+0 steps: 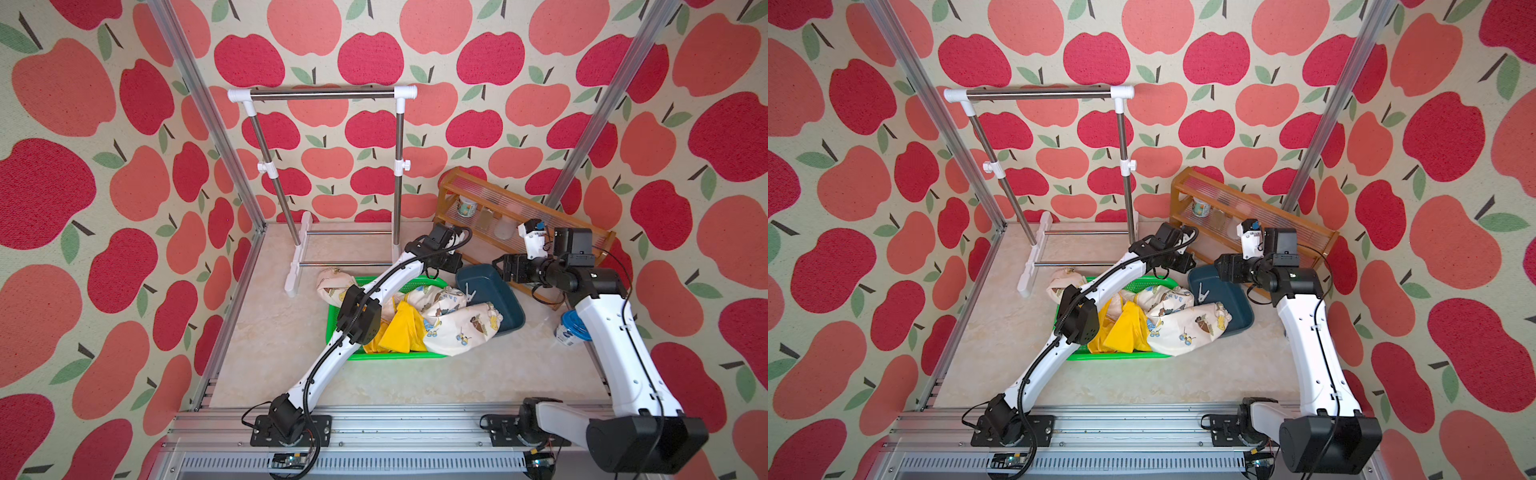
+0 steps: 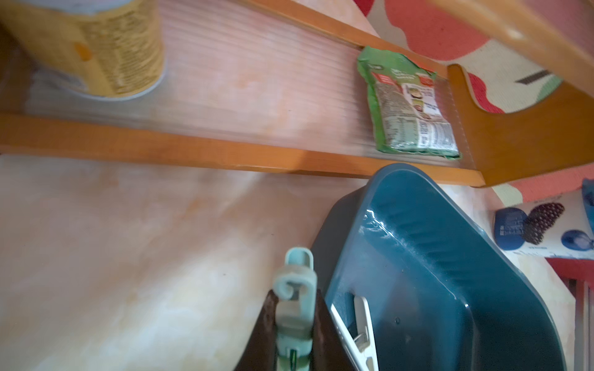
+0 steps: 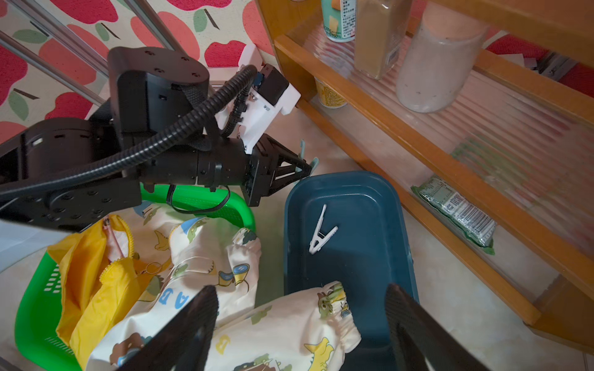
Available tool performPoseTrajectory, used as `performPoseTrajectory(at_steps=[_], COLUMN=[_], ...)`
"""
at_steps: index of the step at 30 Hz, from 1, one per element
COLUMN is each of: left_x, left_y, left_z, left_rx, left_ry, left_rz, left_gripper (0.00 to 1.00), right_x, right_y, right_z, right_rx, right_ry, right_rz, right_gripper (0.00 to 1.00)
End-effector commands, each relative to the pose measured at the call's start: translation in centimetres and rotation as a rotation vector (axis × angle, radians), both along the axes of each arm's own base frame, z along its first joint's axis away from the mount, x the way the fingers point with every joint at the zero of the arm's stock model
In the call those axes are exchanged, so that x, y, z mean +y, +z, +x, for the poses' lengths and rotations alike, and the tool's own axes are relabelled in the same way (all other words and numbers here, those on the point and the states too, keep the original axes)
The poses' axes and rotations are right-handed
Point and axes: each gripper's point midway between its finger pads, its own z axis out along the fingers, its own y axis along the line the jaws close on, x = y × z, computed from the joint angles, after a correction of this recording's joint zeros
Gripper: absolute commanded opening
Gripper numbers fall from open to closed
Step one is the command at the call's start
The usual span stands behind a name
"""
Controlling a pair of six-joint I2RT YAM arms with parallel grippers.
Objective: Remove the clothespins securing jackets to the hanger
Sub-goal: Place the clothespin in the storage box.
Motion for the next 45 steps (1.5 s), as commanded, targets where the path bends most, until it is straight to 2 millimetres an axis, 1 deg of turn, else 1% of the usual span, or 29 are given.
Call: performPoseTrajectory(at_steps=[1, 3, 4, 6, 8, 9, 13, 15, 17, 20, 21, 24, 25, 26, 27, 29, 32, 35, 36, 37, 38, 39, 41, 42, 43, 44, 45], left_x=[-0.7, -0.6, -0.9, -1.6, -2.1, -2.3, -2.6, -3.4, -3.8, -4.6, -4.8, -5.2, -5.3, -5.3, -5.2, -4.9, -4.0, -2.2, -1.5, -0.6, 0.2, 1.2, 3.3, 4.7, 6.3, 7.7, 9.2], left_y=[6.0, 6.4, 6.8, 7.5, 7.9, 7.7, 4.4, 4.0, 4.1, 3.8, 3.5, 2.2, 1.8, 1.8, 1.9, 2.4, 5.1, 9.2, 11.1, 12.5, 13.6, 15.3, 17.2, 18.7, 19.9, 20.6, 21.5], left_z=[-0.2, -0.1, -0.3, -1.4, -3.0, -3.9, -6.5, -7.4, -7.8, -8.2, -8.6, -9.9, -10.1, -10.1, -10.1, -9.1, -7.4, -6.2, -5.9, -5.7, -5.6, -5.5, -5.5, -5.4, -5.4, -5.5, -6.2], left_rx=[-0.216, -0.251, -0.249, -0.199, -0.110, -0.061, 0.120, 0.207, 0.216, 0.246, 0.253, 0.260, 0.257, 0.247, 0.234, 0.202, 0.117, 0.015, -0.027, -0.059, -0.083, -0.120, -0.161, -0.174, -0.160, -0.129, -0.074], left_ry=[-0.003, 0.008, -0.016, -0.088, -0.164, -0.194, -0.272, -0.316, -0.337, -0.362, -0.371, -0.389, -0.376, -0.368, -0.358, -0.311, -0.246, -0.210, -0.201, -0.186, -0.183, -0.175, -0.140, -0.102, -0.043, -0.001, 0.017], left_rz=[0.018, 0.040, 0.022, -0.050, -0.119, -0.137, -0.142, -0.212, -0.225, -0.268, -0.264, -0.220, -0.197, -0.183, -0.172, -0.159, -0.153, -0.143, -0.143, -0.136, -0.131, -0.129, -0.114, -0.113, -0.120, -0.126, -0.158], left_gripper=[0.00, 0.00, 0.00, 0.00, 0.00, 0.00, 0.00, 0.00, 0.01, 0.11, 0.16, 0.49, 0.81, 1.00, 1.00, 1.00, 1.00, 1.00, 1.00, 1.00, 1.00, 1.00, 1.00, 1.00, 1.00, 1.00, 1.00], right_x=[-0.3, -0.4, -0.5, -0.8, -1.5, -2.0, -4.1, -4.8, -5.2, -5.2, -5.1, -5.1, -5.1, -5.2, -5.1, -4.9, -4.5, -3.9, -3.7, -3.6, -3.5, -3.4, -3.0, -2.6, -2.2, -1.6, -1.0], right_y=[0.2, -0.1, -0.3, -0.5, -0.5, -0.4, 0.5, 0.8, 0.8, 0.6, 0.6, 0.5, 0.4, 0.3, 0.3, 0.2, -0.3, -0.1, 0.2, 0.4, 0.5, 0.6, 0.5, 0.3, 0.2, 0.2, 0.0], right_z=[0.1, 0.1, 0.1, 0.2, 0.3, 0.4, 0.7, 0.8, 1.0, 1.4, 1.5, 1.8, 1.8, 1.9, 1.8, 1.7, 1.4, 1.1, 0.9, 0.7, 0.6, 0.4, 0.1, 0.0, -0.1, -0.2, -0.3], right_rx=[-0.024, -0.020, -0.018, -0.018, -0.023, -0.029, -0.059, -0.067, -0.064, -0.057, -0.055, -0.050, -0.048, -0.047, -0.049, -0.045, -0.037, -0.037, -0.045, -0.061, -0.073, -0.086, -0.101, -0.107, -0.113, -0.115, -0.119], right_ry=[-0.024, -0.029, -0.033, -0.046, -0.075, -0.091, -0.166, -0.186, -0.193, -0.188, -0.183, -0.183, -0.186, -0.188, -0.187, -0.181, -0.176, -0.175, -0.180, -0.186, -0.192, -0.201, -0.213, -0.219, -0.227, -0.220, -0.213], right_rz=[0.017, 0.020, 0.020, 0.011, -0.006, -0.014, -0.025, -0.020, -0.013, -0.005, 0.000, 0.005, 0.004, 0.004, 0.009, 0.021, 0.043, 0.100, 0.116, 0.127, 0.133, 0.139, 0.141, 0.131, 0.120, 0.119, 0.110], right_gripper=[0.85, 0.85, 0.85, 0.85, 0.84, 0.84, 0.85, 0.85, 0.85, 0.85, 0.85, 0.85, 0.85, 0.85, 0.85, 0.85, 0.84, 0.82, 0.82, 0.82, 0.82, 0.82, 0.81, 0.80, 0.80, 0.80, 0.79])
